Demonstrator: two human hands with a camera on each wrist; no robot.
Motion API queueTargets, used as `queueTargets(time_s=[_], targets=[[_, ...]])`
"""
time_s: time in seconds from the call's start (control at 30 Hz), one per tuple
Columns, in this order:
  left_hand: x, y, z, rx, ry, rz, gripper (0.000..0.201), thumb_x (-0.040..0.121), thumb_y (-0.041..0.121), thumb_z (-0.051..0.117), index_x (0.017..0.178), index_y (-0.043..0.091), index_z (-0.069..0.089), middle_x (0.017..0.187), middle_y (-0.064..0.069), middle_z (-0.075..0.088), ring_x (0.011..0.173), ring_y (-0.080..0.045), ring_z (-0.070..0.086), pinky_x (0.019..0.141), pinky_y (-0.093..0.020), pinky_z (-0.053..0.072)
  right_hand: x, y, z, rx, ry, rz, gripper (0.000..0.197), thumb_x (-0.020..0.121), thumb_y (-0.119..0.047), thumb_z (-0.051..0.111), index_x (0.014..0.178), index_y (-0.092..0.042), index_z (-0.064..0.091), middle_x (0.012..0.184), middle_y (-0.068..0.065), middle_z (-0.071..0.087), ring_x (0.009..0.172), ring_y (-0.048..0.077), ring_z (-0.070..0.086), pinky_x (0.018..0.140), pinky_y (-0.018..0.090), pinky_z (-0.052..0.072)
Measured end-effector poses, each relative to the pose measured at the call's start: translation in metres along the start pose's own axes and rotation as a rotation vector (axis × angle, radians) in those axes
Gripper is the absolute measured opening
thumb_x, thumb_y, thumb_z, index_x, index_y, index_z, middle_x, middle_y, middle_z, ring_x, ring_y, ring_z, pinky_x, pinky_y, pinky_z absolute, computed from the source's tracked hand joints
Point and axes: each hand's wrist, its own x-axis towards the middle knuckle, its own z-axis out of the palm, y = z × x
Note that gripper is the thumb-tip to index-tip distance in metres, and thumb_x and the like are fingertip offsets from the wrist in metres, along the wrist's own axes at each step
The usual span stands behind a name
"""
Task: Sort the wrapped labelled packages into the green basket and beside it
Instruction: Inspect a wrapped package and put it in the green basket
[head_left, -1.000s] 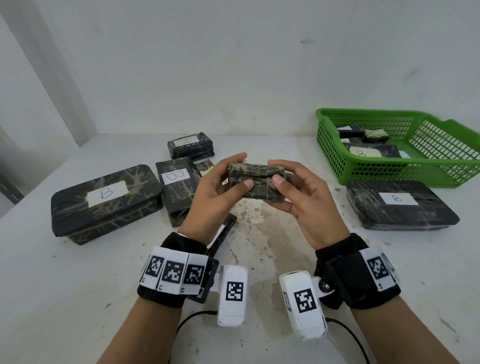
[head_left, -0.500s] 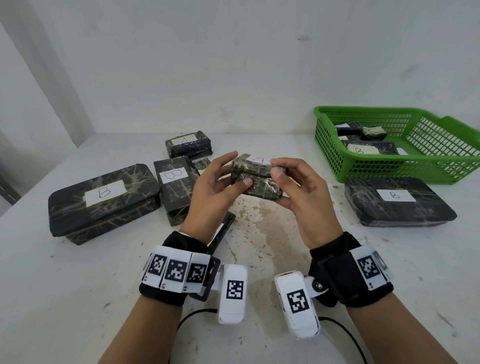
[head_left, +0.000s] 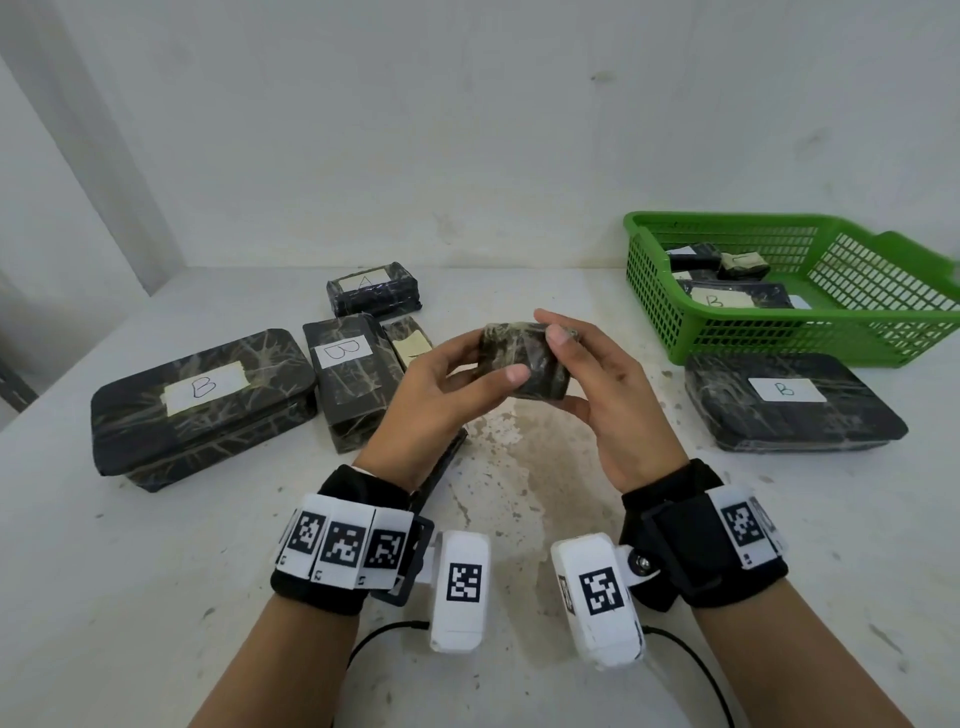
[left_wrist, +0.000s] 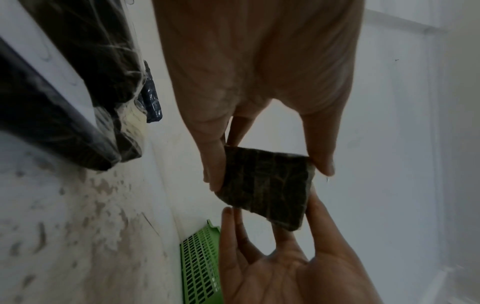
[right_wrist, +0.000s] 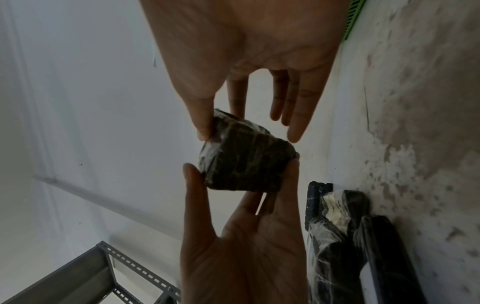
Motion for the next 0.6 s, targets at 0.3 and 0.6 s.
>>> queueTargets(time_s=[0.3,0.6], targets=[[-0.0001,-0.0010,0.0022,-0.011,-0.034,-0.037,0.062,0.073,0.039,0.072,0.126,0.007,0.063,0.118,-0.013,0.070,0.114,-0.029,0.066,0.095,-0.039,0.054,0.0029,0.0049,-0.0001,0.132,0.003,-0.052,0.045,0.076,-0.033,0.067,0.110,-0.003,0.070,0.107,0.009,0.073,0.102,0.018,0.069,0.091,0.033,0.055],[0.0001,-0.0028,0.0039,0.043,0.008,-0.035,0.045,0.080,0.034,0.071,0.119,0.011,0.068,0.104,-0.005,0.074,0.099,-0.017,0.069,0.083,-0.029,0.055,0.0026,0.0080,0.0005,0.087,-0.012,-0.043,0.041,0.078,-0.040,0.066,0.106,-0.010,0.071,0.106,0.005,0.074,0.101,0.015,0.068,0.088,0.028,0.053]])
